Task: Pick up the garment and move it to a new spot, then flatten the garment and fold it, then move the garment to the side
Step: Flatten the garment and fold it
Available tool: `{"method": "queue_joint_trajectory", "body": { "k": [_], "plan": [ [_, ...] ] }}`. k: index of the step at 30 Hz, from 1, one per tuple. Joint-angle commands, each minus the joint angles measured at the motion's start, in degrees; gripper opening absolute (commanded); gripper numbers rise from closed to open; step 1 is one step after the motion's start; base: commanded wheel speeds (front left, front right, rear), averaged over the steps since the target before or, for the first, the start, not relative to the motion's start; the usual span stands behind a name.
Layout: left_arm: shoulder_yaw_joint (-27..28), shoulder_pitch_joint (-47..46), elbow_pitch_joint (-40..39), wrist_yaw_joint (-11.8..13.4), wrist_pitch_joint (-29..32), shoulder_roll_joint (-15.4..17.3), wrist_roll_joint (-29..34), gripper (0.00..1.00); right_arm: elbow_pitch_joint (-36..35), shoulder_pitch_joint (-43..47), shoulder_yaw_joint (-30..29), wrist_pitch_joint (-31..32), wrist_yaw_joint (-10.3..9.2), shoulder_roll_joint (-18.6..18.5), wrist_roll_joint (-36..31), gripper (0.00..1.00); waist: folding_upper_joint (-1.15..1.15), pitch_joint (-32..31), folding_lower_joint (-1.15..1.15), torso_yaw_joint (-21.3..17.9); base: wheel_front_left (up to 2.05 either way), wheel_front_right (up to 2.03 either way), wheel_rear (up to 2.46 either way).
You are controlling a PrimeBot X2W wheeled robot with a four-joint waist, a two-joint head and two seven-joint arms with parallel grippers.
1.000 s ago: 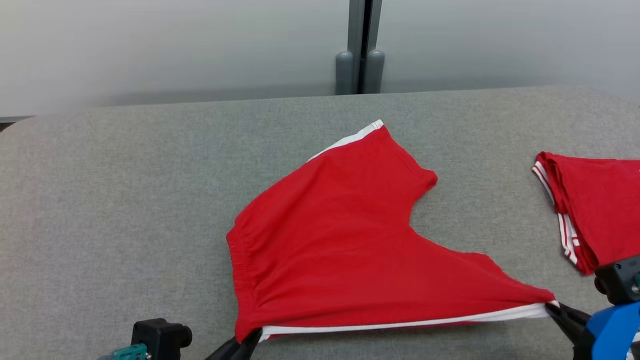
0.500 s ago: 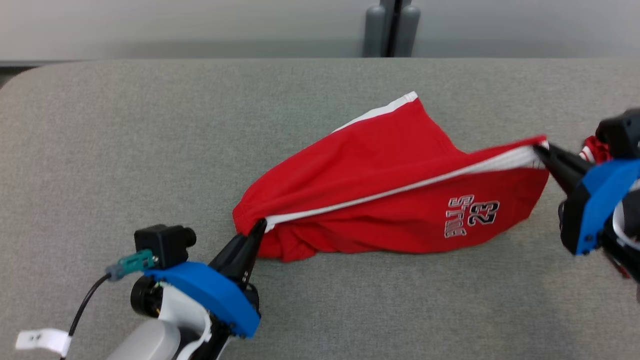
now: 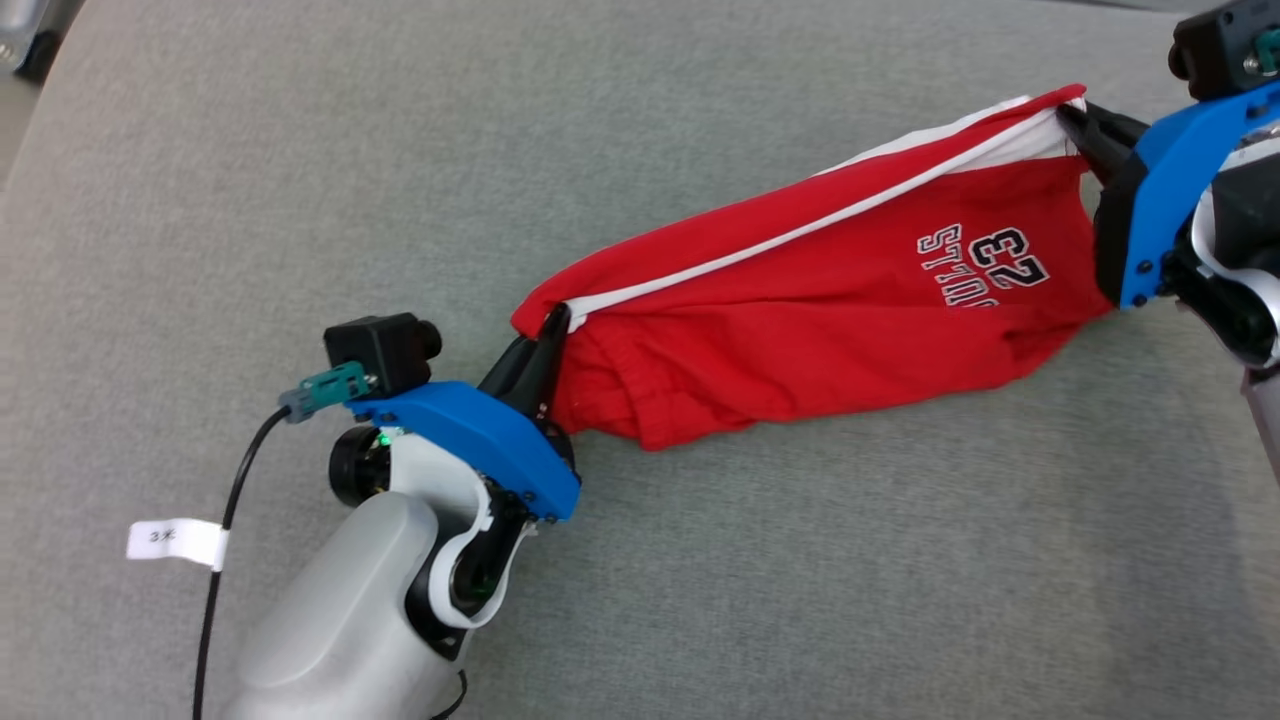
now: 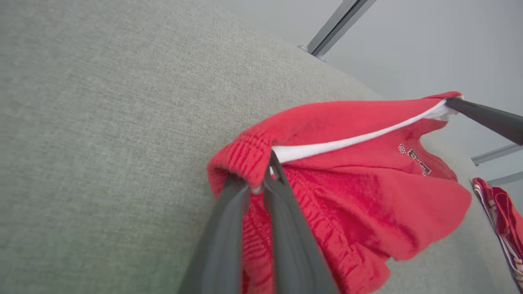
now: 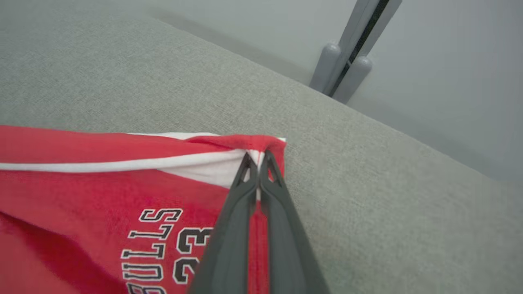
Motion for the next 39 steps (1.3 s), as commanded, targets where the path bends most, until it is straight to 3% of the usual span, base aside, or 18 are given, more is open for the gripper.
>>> {"method": "queue_joint_trajectory", "body": {
  "k": [1, 2, 8, 14, 17, 23, 31, 39],
  "plan": [
    [0.1, -1.2, 0.9, -0.4, -0.6, -0.3, 0.1, 0.46, 1.5, -1.3, 0.3, -0.5, 0.01, 0.4, 0.5, 0.46, 0.00, 1.6, -0.01, 1.8, 0.00, 0.00, 0.00],
    [0.1, -1.5, 1.7, -1.0, -1.0, -0.9, -0.1, 1.00, 3.0, -1.9, 0.7, -0.7, 0.01, 0.6, 0.8, 1.00, 0.00, 1.7, -0.01, 2.0, 0.00, 0.00, 0.00],
    [-0.3, -0.9, 4.5, -4.0, -4.0, -2.2, -0.3, 1.00, 7.1, -1.9, 2.8, -2.8, 0.01, 0.5, 2.9, 1.00, 0.00, -0.6, -0.01, 2.2, 0.00, 0.00, 0.00],
    [0.8, 3.7, 3.1, -6.4, -10.9, 0.1, 1.2, 1.00, 8.0, 3.3, 2.2, -4.8, 0.01, -0.3, 5.7, 1.00, 0.00, -6.1, -0.01, 1.4, 0.00, 0.00, 0.00],
    [1.7, 6.0, 2.6, -6.2, -14.8, 1.6, 3.1, 1.00, 8.8, 6.5, 0.1, -6.5, 0.01, 0.0, 6.5, 1.00, 0.00, -8.5, -0.01, 1.4, 0.00, 0.00, 0.00],
    [5.5, 7.2, 1.5, -5.4, -17.4, 3.5, 13.1, 1.00, 11.0, 10.3, -4.6, -9.6, 0.01, 1.9, 5.7, 1.00, 0.00, -9.9, -0.01, 2.0, 0.00, 0.00, 0.00],
    [14.9, 9.6, -0.6, -7.8, -17.4, -0.7, 24.9, 1.00, 17.5, 7.7, -11.2, -12.3, 0.02, 6.1, 2.2, 1.00, 0.00, -7.3, -0.01, 3.8, 0.00, 0.00, 0.00],
    [17.2, 10.3, 1.2, -11.6, -17.4, -3.5, 31.4, 1.00, 28.6, 3.1, -18.1, -12.8, 0.02, 9.1, -5.8, 1.00, 0.00, -5.1, -0.01, 6.4, 0.00, 0.00, 0.00]
  ]
}}
